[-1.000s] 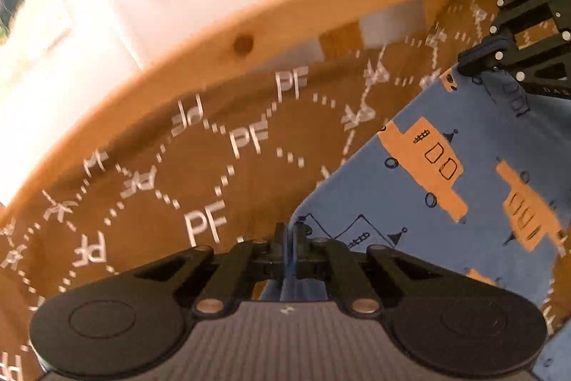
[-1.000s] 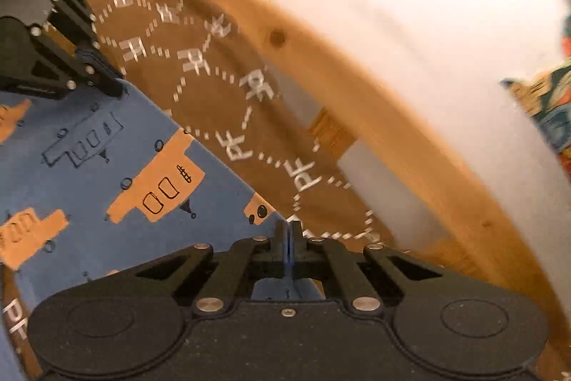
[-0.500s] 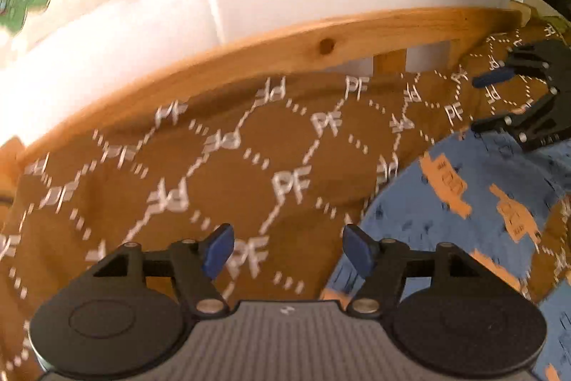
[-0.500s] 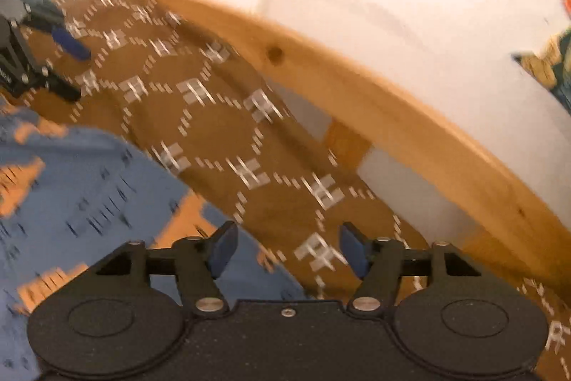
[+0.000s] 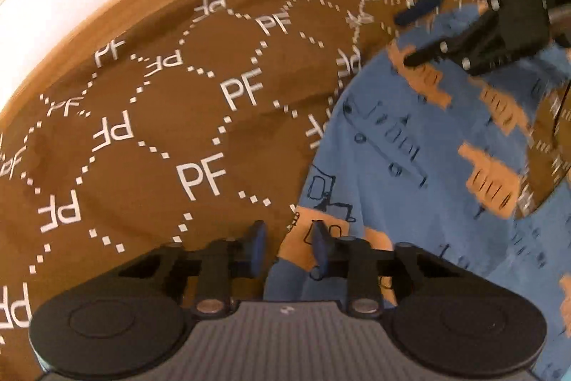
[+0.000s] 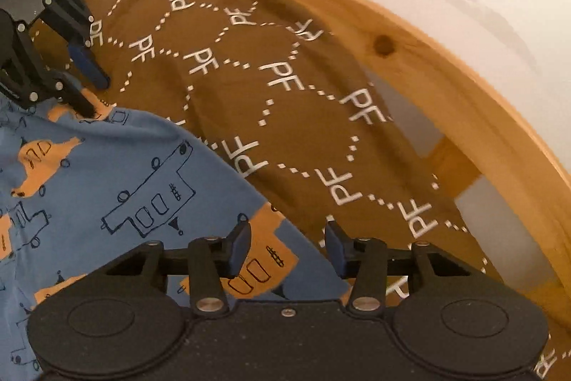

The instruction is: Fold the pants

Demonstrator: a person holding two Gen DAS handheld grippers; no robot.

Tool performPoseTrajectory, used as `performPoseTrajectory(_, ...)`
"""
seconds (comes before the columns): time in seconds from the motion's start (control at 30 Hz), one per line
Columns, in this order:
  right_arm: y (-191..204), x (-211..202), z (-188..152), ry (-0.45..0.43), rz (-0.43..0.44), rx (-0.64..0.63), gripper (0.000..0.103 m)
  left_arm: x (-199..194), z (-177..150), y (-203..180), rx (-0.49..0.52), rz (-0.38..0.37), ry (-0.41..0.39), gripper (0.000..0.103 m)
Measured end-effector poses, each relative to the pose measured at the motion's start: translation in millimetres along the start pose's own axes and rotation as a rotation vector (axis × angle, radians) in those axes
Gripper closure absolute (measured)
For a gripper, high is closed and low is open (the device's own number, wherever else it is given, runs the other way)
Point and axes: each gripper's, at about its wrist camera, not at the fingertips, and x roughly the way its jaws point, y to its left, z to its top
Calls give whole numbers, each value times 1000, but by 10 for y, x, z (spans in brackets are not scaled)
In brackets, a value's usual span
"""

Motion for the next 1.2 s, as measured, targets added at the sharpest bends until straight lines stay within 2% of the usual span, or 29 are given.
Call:
performPoseTrajectory(0.03, 12, 51, 11, 20, -6, -13, 57, 7, -2, -12, 4, 9, 3, 92)
performPoseTrajectory(0.07, 17, 101, 15, 44, -13, -21, 72, 2, 1, -21, 0, 10, 9, 101)
performPoseTrajectory(0.1, 23, 142, 16, 68, -26, -25, 102, -17, 3, -24, -6, 19, 3, 103)
performPoseTrajectory(0.13, 25, 152, 16, 80, -31, -20, 103, -41, 4, -24, -15, 42, -8, 103)
performPoseTrajectory(0.2, 35, 68, 6, 56, -24, -10, 103, -105, 9, -5, -59, 143, -40, 103)
performPoseTrajectory(0.23, 57, -6, -3, 36, -27, -16, 103, -154, 3, 0, -79, 171, -58, 103)
performPoseTrajectory(0.5, 297, -824, -190, -133, -121, -3, 103, -675, -168, -329, -10, 292, -263, 103)
performPoseTrajectory(0.67, 634, -1387, -454, -223, -179, 21, 103, -1119, -466, -708, 11, 347, -412, 103)
performPoseTrajectory(0.83, 1099, -1905, -793, -295, -202, 45, 103, -1442, -851, -1079, 58, 331, -486, 103)
performPoseTrajectory(1.03, 1759, -2281, -1243, -298, -192, 77, 103, -1622, -1336, -1489, 164, 294, -509, 103)
performPoseTrajectory(1.2, 2236, -2361, -1659, -245, -187, 103, 103, -1493, -1684, -1693, 210, 238, -444, 103)
